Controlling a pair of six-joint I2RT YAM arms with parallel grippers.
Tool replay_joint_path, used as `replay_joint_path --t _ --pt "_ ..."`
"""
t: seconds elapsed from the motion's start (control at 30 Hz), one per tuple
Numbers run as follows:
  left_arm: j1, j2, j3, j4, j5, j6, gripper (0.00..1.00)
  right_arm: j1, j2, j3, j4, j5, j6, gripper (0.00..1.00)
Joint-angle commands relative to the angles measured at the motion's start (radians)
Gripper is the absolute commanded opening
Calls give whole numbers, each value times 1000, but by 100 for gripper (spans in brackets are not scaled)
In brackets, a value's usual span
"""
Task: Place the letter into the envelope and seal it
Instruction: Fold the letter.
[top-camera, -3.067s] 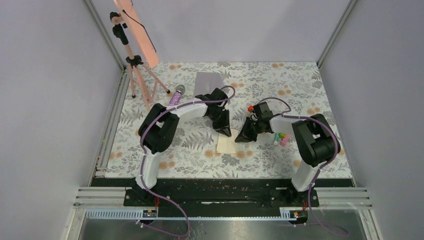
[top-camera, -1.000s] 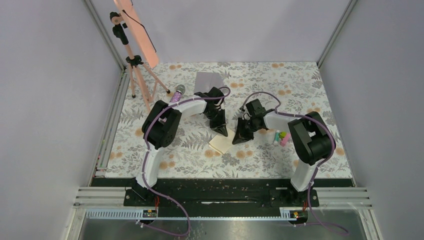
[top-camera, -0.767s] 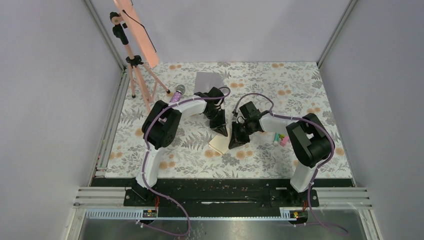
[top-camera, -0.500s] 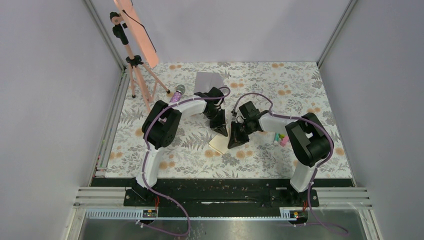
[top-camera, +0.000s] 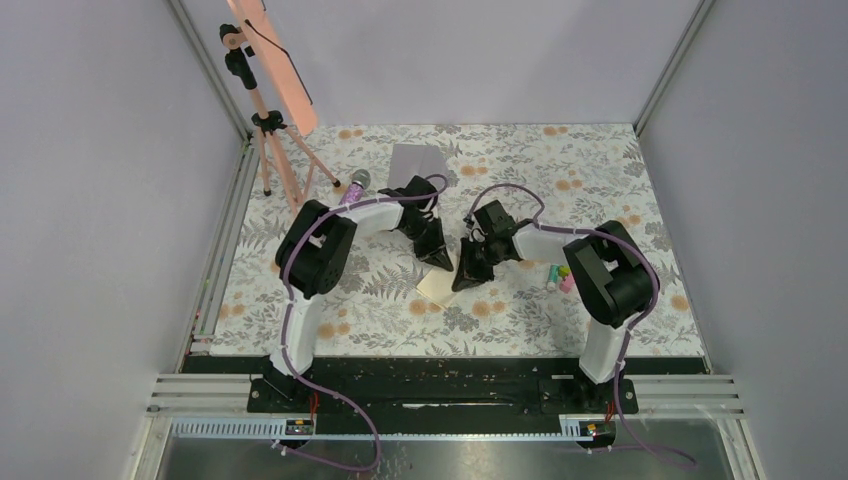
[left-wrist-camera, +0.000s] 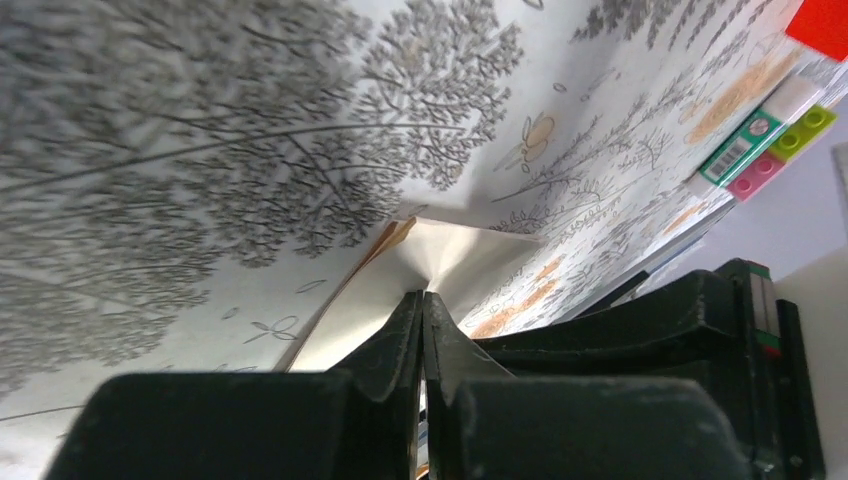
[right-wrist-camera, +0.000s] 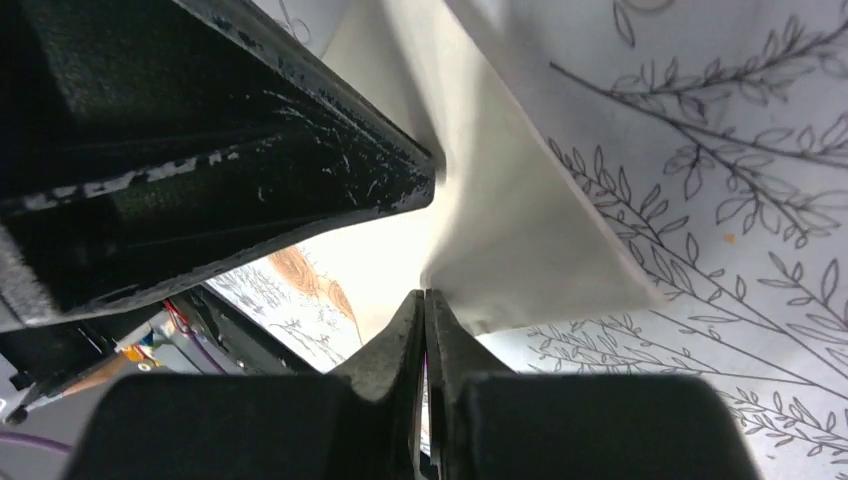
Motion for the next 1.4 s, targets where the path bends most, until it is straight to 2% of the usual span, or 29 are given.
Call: replay_joint_path --t 0.0,0.1,0.27,0.43,0.57,0.87,1.07,1.37 --pt "51 -1 -48 40 -145 -6 1 8 19 64 -46 122 57 4" --pt "57 1 -47 34 -150 -1 1 8 -31 58 -9 116 75 5" --pt "79 19 -11 39 -145 -5 0 8 -100 -6 148 74 106 6" --pt "96 48 39 23 -136 6 0 9 -17 -42 266 52 141 6" --pt "98 51 43 22 -136 11 0 8 51 -35 227 64 152 4" --pt "106 63 40 23 -131 26 0 9 -76 -107 339 51 144 6" --pt "112 68 58 18 -135 36 0 2 30 -103 319 32 139 5" --pt "136 90 90 -7 -140 50 0 8 -73 -107 344 50 113 6"
